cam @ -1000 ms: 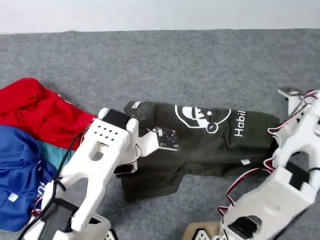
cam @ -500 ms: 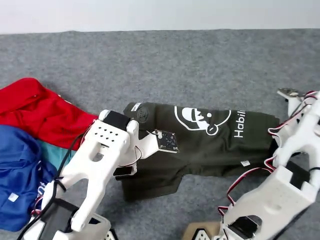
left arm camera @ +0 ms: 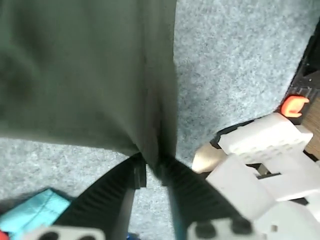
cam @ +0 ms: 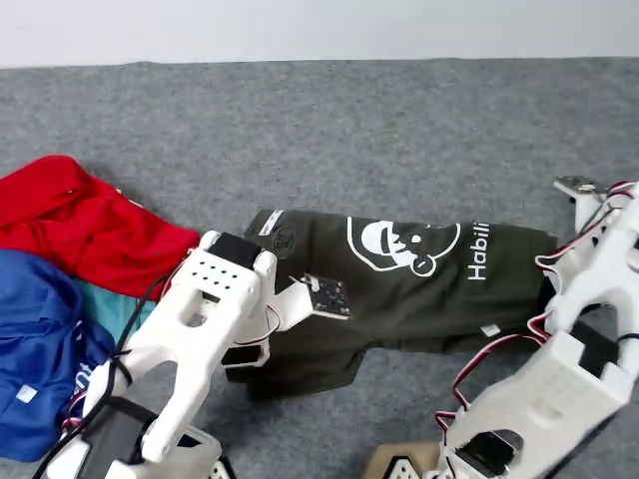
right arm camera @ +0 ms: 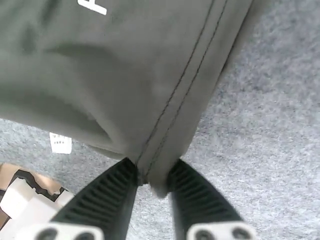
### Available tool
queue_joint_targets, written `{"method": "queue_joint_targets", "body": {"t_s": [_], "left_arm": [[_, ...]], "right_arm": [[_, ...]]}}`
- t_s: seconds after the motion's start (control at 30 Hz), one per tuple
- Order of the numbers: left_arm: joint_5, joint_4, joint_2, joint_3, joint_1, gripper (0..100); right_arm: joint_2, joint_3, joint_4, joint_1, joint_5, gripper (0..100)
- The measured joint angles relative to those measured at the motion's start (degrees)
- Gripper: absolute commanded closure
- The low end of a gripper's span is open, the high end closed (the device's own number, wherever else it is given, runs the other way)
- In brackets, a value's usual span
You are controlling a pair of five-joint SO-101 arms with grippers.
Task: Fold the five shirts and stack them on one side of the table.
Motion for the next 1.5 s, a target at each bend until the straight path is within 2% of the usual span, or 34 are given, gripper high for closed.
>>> {"method": "queue_joint_targets", "body": {"t_s": [0.17, 0.43, 0.63, 0.8, 0.93, 1.1, 1.23, 1.5], "left_arm": [[0.9, 0.0, 0.0, 0.0, 0.0, 89], [1.1, 0.0, 0.0, -2.2, -0.4, 89], [1.1, 0.0, 0.0, -12.7, -6.1, 90], [1.1, 0.0, 0.0, -17.9, -10.1, 97], [3.9, 0.0, 0.0, -18.0, -11.0, 98], [8.3, 0.0, 0.0, -18.0, -11.2, 98], [9.3, 0.0, 0.0, -18.0, -11.2, 98], [9.7, 0.0, 0.0, -18.0, -11.2, 98]], "right_arm": [[0.0, 0.0, 0.0, 0.2, 0.0, 72.2], [-3.1, 0.0, 0.0, 0.2, 1.2, 71.3], [-8.6, 0.0, 0.0, 0.2, 1.3, 71.4], [-10.3, 0.0, 0.0, 0.2, -2.2, 71.6], [-10.3, 0.0, 0.0, -1.4, -5.5, 81.6], [-10.3, 3.3, 0.0, -7.7, -6.4, 94.6], [-10.0, 5.1, 0.0, -12.1, -7.4, 98.8], [0.2, 7.4, -0.8, -10.0, -9.3, 98.8]]}}
